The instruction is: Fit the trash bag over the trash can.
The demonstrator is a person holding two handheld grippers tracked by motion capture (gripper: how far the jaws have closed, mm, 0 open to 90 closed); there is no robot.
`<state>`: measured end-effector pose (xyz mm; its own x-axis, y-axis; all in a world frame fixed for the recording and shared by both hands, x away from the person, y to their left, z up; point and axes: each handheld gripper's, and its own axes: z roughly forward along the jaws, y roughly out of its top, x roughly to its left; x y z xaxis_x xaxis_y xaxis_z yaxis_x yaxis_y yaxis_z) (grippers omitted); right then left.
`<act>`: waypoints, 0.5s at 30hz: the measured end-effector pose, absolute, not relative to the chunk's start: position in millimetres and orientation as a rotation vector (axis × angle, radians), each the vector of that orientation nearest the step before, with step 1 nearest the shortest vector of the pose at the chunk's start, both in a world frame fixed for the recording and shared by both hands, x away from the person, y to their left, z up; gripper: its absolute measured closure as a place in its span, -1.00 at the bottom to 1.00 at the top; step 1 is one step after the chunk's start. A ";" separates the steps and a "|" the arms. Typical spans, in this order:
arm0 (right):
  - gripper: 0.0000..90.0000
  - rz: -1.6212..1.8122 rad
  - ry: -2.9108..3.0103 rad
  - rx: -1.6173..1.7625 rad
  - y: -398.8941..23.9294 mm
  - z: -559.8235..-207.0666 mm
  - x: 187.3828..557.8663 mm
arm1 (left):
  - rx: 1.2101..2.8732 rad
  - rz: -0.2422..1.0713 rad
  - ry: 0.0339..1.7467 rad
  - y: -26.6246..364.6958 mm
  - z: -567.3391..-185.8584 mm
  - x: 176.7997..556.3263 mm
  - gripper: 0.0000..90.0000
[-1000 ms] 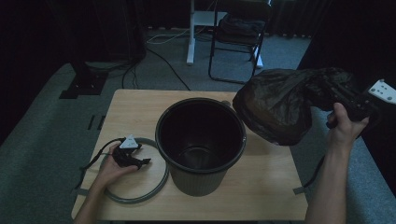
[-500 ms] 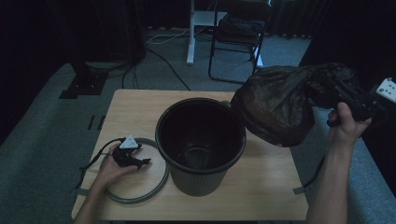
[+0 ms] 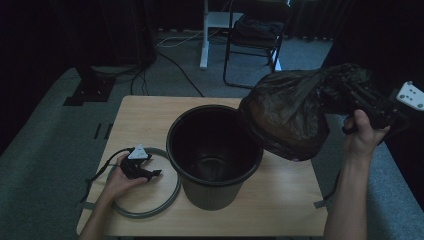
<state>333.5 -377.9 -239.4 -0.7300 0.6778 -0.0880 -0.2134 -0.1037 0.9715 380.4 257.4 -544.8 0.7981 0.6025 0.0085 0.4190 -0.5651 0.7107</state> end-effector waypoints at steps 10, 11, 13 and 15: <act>0.93 1.925 1.596 0.436 -353.0 -238.2 333.1 | 2.253 0.324 0.751 257.4 -544.8 380.3 -0.57; 0.93 1.930 1.597 0.436 -351.1 -238.3 333.4 | 2.253 0.324 0.751 257.4 -544.8 380.3 -0.57; 0.93 1.931 1.602 0.429 -349.6 -238.3 333.8 | 2.254 0.324 0.750 257.4 -544.8 380.3 -0.57; 0.94 1.938 1.610 0.419 -345.0 -238.6 334.5 | 2.253 0.324 0.751 257.4 -544.8 380.3 -0.57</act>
<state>334.5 -345.0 -238.6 -0.7833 0.6097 -0.1214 -0.2311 -0.1043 0.9673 380.3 257.4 -544.8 0.7979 0.6027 0.0084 0.4194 -0.5651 0.7105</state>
